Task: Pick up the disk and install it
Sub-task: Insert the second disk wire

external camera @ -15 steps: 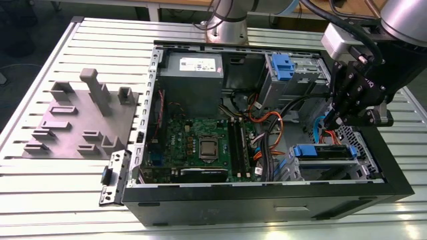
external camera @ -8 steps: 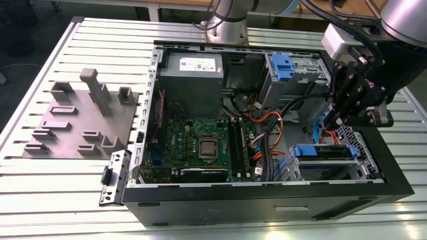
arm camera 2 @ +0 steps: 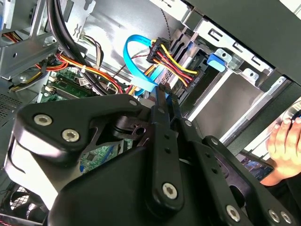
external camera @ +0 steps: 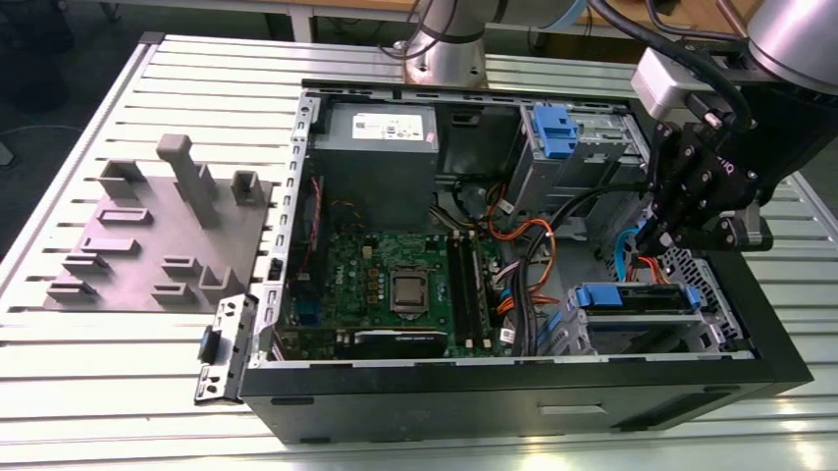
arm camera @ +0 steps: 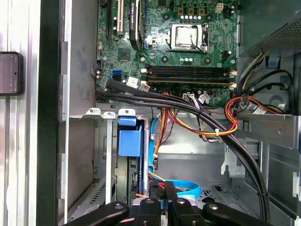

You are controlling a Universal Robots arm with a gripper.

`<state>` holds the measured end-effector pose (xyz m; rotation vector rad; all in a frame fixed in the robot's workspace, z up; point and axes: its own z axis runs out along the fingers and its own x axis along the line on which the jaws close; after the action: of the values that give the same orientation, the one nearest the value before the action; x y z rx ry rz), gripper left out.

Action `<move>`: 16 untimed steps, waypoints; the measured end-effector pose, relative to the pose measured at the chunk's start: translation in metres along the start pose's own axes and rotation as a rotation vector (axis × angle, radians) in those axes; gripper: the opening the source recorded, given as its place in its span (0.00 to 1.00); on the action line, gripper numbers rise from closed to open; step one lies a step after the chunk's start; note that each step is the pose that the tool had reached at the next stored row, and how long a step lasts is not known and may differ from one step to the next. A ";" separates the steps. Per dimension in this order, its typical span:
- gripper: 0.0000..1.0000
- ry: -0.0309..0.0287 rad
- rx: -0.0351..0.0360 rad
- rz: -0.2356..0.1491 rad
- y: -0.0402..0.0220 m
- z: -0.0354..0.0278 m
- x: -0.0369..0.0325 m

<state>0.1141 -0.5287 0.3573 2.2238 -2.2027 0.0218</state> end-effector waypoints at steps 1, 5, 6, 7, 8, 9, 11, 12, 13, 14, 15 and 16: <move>0.16 0.0001 0.0000 0.000 0.0000 0.0000 0.0000; 0.16 0.0000 0.0000 0.000 0.0000 0.0000 0.0000; 0.16 0.0000 0.0000 0.000 0.0000 0.0001 0.0000; 0.16 0.0000 0.0000 0.000 0.0000 0.0000 0.0000; 0.16 0.0000 0.0000 0.000 0.0000 0.0001 0.0000; 0.16 -0.0003 0.0000 0.000 0.0000 0.0005 0.0003; 0.16 -0.0005 0.0000 0.000 0.0000 0.0028 0.0011; 0.16 -0.0007 0.0000 0.000 0.0002 0.0040 0.0021; 0.16 -0.0012 0.0000 0.000 0.0007 0.0054 0.0032; 0.16 -0.0010 0.0000 0.000 0.0011 0.0066 0.0045; 0.16 -0.0012 0.0000 0.000 0.0012 0.0078 0.0064; 0.16 -0.0016 0.0006 0.000 0.0015 0.0089 0.0091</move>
<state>0.1127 -0.5379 0.3486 2.2252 -2.2034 0.0207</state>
